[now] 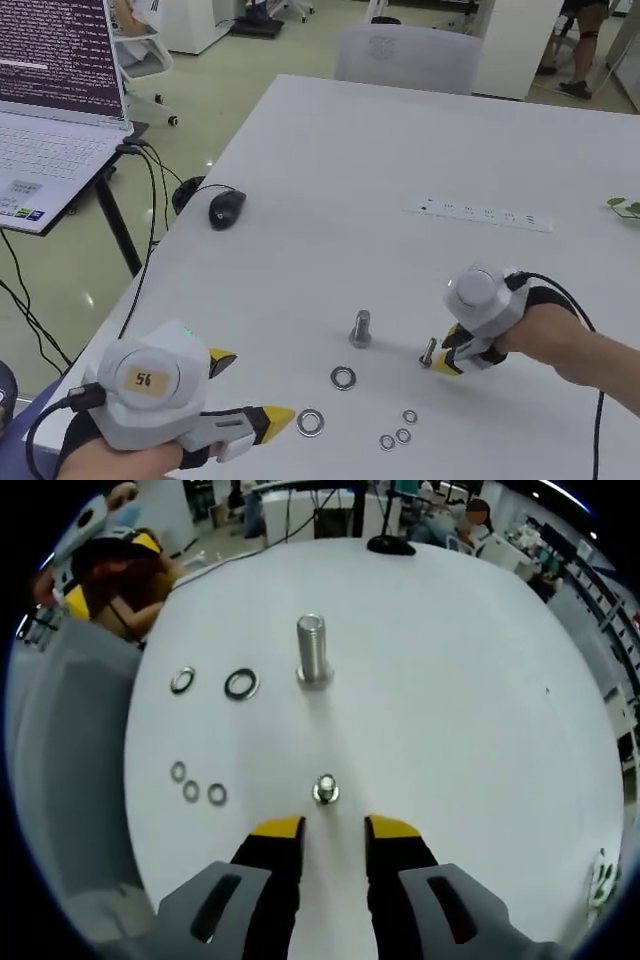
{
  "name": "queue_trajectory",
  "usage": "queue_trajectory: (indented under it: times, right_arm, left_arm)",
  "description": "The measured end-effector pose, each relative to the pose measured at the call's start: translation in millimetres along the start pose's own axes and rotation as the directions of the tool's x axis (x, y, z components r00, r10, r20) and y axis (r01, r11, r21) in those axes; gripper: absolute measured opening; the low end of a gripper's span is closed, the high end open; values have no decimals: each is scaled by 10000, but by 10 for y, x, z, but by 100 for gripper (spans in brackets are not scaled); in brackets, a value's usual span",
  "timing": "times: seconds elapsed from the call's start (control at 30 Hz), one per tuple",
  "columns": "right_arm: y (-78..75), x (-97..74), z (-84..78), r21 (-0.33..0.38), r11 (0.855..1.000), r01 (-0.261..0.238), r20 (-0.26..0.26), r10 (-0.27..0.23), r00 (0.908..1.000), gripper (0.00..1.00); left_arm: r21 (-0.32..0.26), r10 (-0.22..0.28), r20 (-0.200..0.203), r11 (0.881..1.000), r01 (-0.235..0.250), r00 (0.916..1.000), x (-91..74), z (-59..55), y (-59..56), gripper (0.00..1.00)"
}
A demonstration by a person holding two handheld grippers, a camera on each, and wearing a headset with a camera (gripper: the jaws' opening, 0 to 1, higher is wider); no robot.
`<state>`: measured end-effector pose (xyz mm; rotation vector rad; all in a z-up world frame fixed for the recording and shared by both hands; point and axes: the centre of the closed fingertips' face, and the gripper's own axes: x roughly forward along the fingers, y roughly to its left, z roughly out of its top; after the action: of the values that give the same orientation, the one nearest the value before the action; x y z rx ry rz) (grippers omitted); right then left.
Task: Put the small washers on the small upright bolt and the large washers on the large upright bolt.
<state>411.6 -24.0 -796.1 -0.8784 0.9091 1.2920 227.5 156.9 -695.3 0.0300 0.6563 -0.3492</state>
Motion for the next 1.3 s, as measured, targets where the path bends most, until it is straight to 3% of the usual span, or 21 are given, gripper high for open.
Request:
queue_trajectory:
  times: [0.13,0.27,0.47,0.6,0.97,1.3]
  right_arm:
    - [68,-52,-131,-62,10000,-50,81,51,10000,25]
    - [134,-48,-326,-48,10000,-54,-206,53,9998,25]
    - [288,-28,-429,-62,9998,-172,-188,171,9997,25]
    - [421,19,-383,48,9992,-405,70,405,9992,25]
    - [811,197,-81,-1018,9898,-1000,375,1042,9938,21]
    - [915,274,68,-1680,9775,-1272,287,1338,9906,20]
  left_arm:
    - [57,-70,13,10000,69,10000,17,6,-12,58]
    - [149,-136,19,9998,136,9999,26,32,-27,58]
    - [259,-138,29,9996,137,9999,23,65,-21,58]
    - [271,-136,31,9995,135,9999,16,69,-23,58]
    - [343,-112,-8,9993,112,9999,17,66,-55,58]
    - [372,-59,1,9993,59,10000,5,75,-73,58]
